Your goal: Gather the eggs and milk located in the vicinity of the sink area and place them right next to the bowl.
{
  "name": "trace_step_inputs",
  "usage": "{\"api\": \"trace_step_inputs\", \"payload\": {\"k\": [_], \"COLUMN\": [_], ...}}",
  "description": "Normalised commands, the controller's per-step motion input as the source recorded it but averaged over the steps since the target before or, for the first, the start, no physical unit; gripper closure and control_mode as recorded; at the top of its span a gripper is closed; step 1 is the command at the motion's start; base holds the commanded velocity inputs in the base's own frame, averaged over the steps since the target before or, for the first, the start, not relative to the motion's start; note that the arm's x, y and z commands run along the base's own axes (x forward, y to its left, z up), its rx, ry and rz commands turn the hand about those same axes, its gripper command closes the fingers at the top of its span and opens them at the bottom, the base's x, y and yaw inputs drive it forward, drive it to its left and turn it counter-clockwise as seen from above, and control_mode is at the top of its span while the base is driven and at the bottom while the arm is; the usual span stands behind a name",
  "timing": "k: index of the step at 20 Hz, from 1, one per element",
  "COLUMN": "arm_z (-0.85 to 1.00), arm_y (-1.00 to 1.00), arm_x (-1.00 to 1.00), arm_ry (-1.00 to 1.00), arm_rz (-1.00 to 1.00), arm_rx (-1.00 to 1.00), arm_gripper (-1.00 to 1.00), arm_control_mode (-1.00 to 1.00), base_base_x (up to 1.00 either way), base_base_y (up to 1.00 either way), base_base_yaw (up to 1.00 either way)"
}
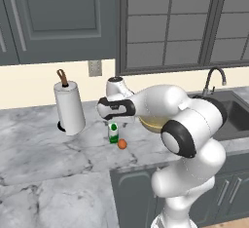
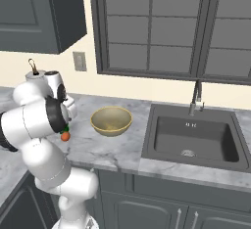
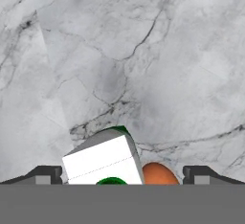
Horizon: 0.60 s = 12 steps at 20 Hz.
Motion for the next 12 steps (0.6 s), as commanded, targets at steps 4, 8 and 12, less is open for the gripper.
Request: {"api": "trace_step_inputs", "payload": {"k": [4, 8, 12], "arm_z": [-0.11, -0.18, -0.06], "arm_y": [0.02, 0.03, 0.03], "arm_x": [0.00, 0.00, 0.00], "arm_ry": [0.00, 0.00, 0.00], "arm_rz": [0.00, 0.00, 0.00], "arm_rx": [0.00, 0.00, 0.00], "arm_gripper": [-1.00, -1.00, -1.00], "arm_control_mode": [-1.00, -1.00, -1.00], "base_base_x": [0.00, 0.00, 0.00], "base_base_y": [0.00, 0.00, 0.00], "base_base_yaw": [0.00, 0.00, 0.00]}}
